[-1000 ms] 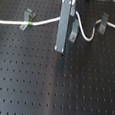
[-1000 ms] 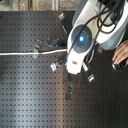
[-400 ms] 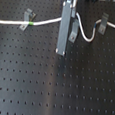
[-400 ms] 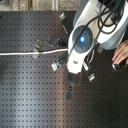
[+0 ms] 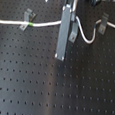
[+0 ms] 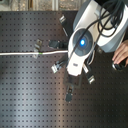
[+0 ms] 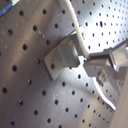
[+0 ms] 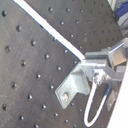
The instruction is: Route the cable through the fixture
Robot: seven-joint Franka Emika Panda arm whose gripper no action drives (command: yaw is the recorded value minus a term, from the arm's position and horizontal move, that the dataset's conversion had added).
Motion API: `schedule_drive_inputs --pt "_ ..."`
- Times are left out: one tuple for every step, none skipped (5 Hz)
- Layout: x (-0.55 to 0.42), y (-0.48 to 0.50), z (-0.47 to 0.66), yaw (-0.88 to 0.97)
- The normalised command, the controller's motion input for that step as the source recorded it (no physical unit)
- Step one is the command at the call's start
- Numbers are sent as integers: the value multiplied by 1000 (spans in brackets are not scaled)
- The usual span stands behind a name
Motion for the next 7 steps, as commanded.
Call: schedule_drive_inputs --pt "-220 51 280 0" --pt "-124 32 285 0" --pt "3 3 242 0" --pt "-37 -185 277 0" --pt "-74 -166 138 0" --pt "-84 -93 203 0" --pt "-12 -97 486 0"
